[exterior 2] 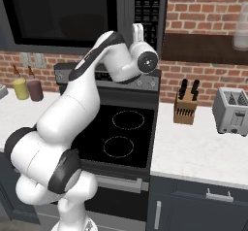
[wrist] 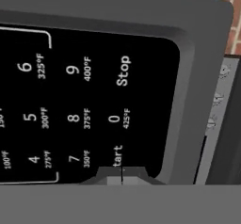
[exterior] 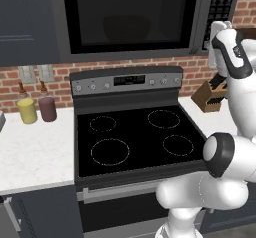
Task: Open the microwave, place the bowl with waffle inside the microwave, then close the microwave door and turn it on.
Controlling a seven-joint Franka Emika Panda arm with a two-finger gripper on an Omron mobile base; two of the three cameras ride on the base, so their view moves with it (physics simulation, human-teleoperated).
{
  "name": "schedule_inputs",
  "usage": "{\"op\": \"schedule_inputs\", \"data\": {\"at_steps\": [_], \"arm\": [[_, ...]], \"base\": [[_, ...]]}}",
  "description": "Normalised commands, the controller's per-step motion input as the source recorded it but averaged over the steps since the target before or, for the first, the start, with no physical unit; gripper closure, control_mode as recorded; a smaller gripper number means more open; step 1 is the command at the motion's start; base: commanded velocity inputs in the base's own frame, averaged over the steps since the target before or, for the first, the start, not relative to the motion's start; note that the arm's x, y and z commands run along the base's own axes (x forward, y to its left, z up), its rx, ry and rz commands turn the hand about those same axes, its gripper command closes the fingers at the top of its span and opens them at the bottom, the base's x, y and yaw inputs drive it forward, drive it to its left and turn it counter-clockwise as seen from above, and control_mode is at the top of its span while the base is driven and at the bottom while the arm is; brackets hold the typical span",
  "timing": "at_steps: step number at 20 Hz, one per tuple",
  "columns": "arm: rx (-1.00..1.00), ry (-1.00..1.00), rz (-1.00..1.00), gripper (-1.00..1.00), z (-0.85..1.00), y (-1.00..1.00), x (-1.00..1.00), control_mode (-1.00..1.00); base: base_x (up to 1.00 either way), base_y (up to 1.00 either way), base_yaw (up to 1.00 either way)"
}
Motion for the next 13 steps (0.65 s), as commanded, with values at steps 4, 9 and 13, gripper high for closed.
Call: {"op": "schedule_inputs", "data": {"at_steps": [4, 9, 13], "arm": [[0.05, 0.00, -0.03, 1.00, -0.30, -0.04, 0.41, -1.00], [0.05, -0.01, -0.02, 1.00, -0.19, -0.05, 0.47, -1.00], [0.04, -0.02, -0.02, 1.00, -0.06, -0.07, 0.09, -1.00]], "base": [[0.00, 0.00, 0.00], [0.00, 0.00, 0.00], [0.00, 0.00, 0.00]]}}
